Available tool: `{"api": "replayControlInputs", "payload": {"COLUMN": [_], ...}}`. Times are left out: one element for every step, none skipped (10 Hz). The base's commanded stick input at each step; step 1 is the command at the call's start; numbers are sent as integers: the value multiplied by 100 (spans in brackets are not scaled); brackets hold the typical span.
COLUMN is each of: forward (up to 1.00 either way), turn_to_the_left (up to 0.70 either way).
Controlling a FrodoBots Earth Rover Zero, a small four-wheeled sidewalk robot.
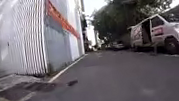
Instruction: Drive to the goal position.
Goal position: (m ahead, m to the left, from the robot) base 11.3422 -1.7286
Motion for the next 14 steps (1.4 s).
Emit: {"api": "replayControlInputs", "payload": {"forward": [70, 70, 70, 70, 70, 70, 70, 70, 70, 70, 70, 70, 70, 70], "turn_to_the_left": [0, 0, 0, 0, 0, 0, 0, 0, 0, 0, -3, -6, -7, -8]}}
